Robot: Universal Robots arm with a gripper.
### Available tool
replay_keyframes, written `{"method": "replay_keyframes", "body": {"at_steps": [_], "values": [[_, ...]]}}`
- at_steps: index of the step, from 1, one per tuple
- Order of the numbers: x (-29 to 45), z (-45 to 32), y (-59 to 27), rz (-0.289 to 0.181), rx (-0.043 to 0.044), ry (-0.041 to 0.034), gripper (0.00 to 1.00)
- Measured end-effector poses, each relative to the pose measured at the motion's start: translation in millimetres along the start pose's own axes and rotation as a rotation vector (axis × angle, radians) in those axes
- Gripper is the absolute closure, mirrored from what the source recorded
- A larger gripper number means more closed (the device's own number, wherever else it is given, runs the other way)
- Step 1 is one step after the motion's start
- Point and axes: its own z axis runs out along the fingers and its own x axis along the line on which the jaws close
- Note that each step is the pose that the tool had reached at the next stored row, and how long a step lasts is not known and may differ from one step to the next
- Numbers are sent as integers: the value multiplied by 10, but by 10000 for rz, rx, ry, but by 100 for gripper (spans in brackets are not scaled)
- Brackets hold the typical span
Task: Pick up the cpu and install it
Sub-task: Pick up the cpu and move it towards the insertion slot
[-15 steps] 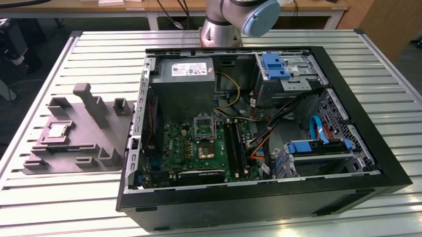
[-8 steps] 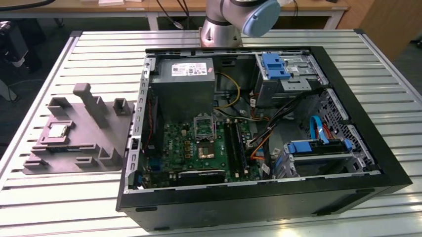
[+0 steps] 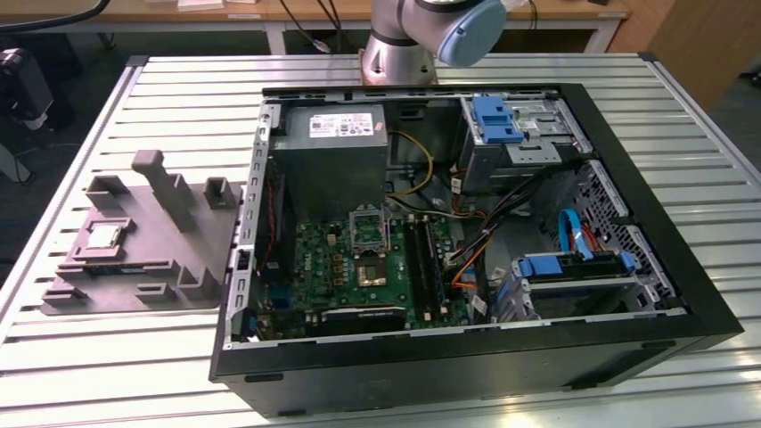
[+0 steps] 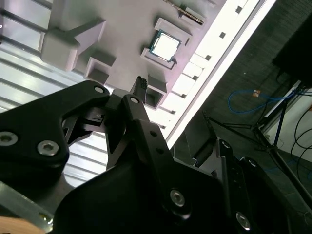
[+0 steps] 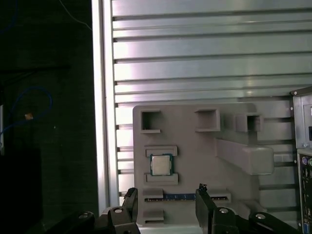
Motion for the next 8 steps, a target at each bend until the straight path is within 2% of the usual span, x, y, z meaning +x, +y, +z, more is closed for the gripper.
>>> {"method": "replay_keyframes", "body": {"at_steps": [3,4,8], "values": [[0,11,0,-4,-1,7,41],[-1,39,-2,-4,-1,7,41],[-1,42,-2,-4,-1,7,41]]}}
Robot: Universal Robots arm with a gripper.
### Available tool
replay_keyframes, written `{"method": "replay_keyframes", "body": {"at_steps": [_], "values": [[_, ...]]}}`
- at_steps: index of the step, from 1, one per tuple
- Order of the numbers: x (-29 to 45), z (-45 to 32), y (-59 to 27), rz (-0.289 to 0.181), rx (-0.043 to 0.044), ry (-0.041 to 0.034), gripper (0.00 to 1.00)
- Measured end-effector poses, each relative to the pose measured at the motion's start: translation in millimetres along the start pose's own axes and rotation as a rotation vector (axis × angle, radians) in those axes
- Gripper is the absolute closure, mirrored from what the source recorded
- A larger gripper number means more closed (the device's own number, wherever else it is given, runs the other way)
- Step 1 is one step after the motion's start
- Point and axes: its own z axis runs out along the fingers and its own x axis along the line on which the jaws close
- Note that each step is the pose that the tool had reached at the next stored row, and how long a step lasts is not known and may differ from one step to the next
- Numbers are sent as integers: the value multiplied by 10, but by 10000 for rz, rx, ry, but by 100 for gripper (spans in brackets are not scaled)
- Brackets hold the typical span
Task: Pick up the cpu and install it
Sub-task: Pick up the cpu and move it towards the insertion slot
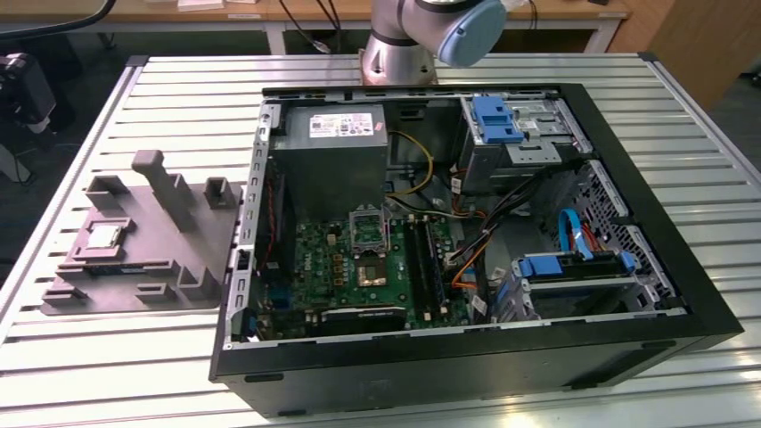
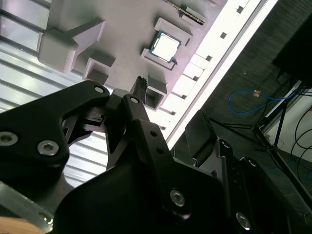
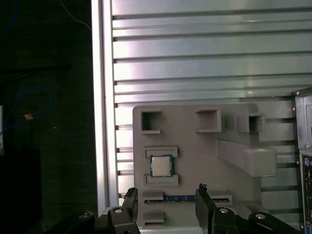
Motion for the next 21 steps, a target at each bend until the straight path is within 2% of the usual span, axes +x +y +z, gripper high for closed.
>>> {"method": "replay_keyframes", "body": {"at_steps": [7,11,13,21], "values": [[0,37,-1,-24,1,2,41],[0,69,-3,-254,2,11,41],[-1,99,-4,-385,4,18,41],[-3,246,-18,-390,3,18,41]]}}
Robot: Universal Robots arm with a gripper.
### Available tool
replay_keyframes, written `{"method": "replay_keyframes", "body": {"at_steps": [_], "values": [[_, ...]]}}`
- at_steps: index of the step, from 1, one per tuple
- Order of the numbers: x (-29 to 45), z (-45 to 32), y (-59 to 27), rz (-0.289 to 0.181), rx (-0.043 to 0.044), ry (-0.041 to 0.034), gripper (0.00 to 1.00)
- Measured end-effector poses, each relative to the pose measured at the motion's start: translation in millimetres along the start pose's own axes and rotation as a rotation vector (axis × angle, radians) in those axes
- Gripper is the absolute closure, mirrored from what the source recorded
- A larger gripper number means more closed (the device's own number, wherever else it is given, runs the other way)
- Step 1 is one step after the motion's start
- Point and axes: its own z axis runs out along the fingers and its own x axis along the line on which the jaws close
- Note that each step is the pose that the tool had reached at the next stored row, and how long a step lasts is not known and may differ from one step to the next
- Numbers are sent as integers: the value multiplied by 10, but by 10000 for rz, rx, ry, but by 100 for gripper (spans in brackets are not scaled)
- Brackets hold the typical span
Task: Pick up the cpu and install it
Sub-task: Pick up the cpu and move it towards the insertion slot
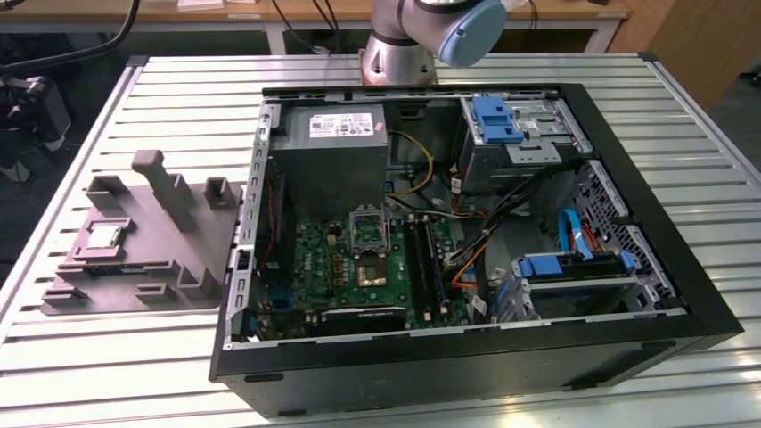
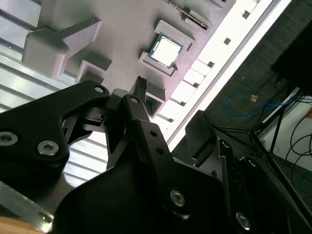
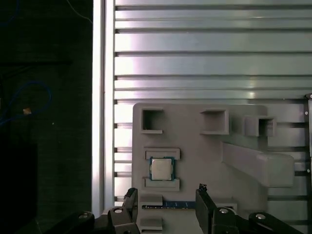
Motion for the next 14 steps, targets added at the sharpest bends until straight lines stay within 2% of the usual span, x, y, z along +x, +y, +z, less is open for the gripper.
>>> {"method": "replay_keyframes", "body": {"at_steps": [12,14], "values": [[-2,206,-34,0,-4,12,41],[-3,243,-42,1,-5,34,40]]}}
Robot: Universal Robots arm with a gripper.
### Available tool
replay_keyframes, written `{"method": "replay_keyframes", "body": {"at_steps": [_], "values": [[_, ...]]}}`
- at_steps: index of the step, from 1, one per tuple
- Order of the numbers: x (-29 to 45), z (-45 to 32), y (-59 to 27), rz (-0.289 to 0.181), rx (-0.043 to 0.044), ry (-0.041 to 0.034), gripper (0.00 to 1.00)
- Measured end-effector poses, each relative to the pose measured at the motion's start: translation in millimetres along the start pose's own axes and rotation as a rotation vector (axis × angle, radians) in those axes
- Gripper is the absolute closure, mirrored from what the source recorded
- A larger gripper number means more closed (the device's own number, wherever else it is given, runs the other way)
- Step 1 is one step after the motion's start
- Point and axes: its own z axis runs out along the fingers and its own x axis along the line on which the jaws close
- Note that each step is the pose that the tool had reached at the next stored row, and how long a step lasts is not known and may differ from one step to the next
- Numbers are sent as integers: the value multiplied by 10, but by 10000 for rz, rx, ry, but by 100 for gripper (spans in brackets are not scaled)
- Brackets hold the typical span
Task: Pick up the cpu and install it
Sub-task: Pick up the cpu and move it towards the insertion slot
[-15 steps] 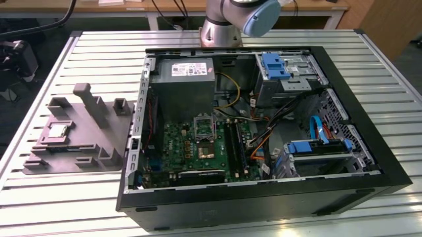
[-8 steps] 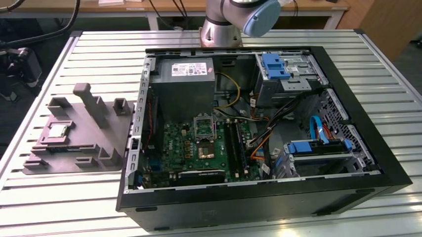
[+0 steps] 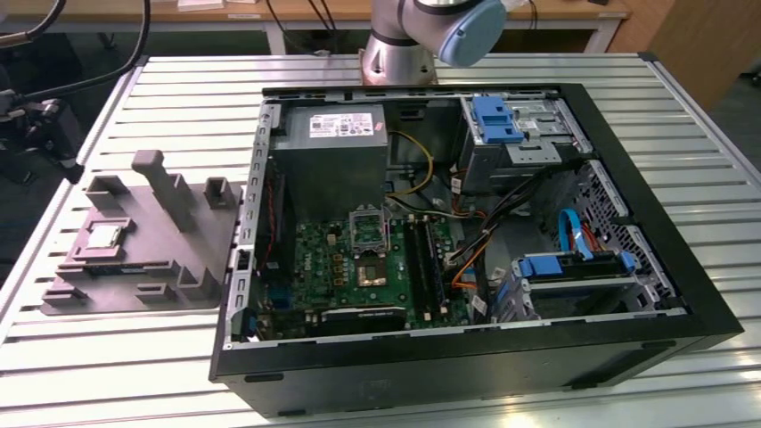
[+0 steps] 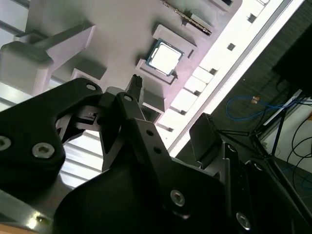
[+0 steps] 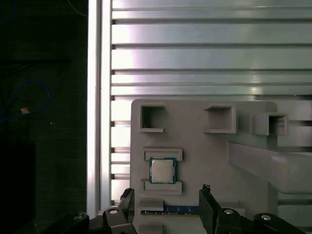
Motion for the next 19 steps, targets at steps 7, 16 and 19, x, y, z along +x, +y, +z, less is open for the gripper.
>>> {"method": "replay_keyframes", "body": {"at_steps": [7,16,19], "values": [[-8,125,-18,-190,3,84,34],[-10,280,-30,-195,3,84,34],[-11,329,-32,-194,8,84,34]]}}
